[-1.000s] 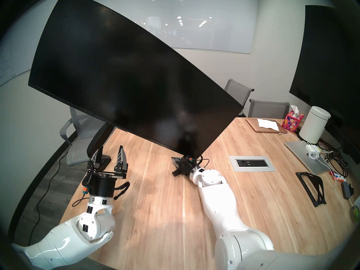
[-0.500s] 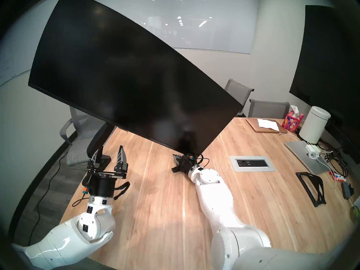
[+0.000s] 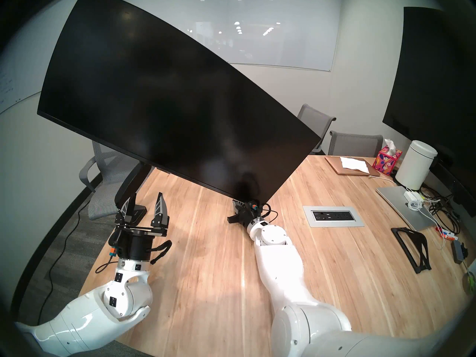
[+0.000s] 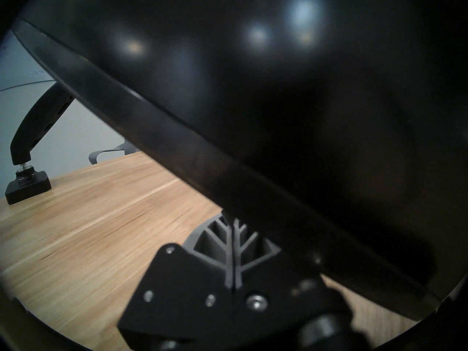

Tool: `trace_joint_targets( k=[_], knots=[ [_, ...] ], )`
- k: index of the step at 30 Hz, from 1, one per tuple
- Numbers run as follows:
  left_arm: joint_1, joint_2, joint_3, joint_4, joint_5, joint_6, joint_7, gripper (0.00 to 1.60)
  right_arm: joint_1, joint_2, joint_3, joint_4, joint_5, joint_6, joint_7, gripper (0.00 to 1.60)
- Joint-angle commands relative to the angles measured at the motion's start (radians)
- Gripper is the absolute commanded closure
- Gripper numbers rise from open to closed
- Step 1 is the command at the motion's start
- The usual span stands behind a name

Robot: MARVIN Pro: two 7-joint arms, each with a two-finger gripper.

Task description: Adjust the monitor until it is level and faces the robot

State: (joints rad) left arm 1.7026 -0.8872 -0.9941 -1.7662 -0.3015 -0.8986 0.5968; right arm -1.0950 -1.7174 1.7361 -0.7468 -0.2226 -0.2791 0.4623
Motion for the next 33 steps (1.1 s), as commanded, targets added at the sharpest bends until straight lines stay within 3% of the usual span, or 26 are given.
trace_joint_targets(
  k=[1, 33],
  knots=[
    [-0.001, 0.000, -0.002, -0.011, 0.000, -0.002, 0.000, 0.00, 0.015, -0.011, 0.005, -0.051, -0.002, -0.039, -0.039, 1.60],
    [-0.002, 0.000, -0.001, -0.010, 0.000, -0.002, 0.000, 0.00, 0.086, 0.001, 0.033, -0.006, -0.104, -0.113, -0.186, 1.60]
  ],
)
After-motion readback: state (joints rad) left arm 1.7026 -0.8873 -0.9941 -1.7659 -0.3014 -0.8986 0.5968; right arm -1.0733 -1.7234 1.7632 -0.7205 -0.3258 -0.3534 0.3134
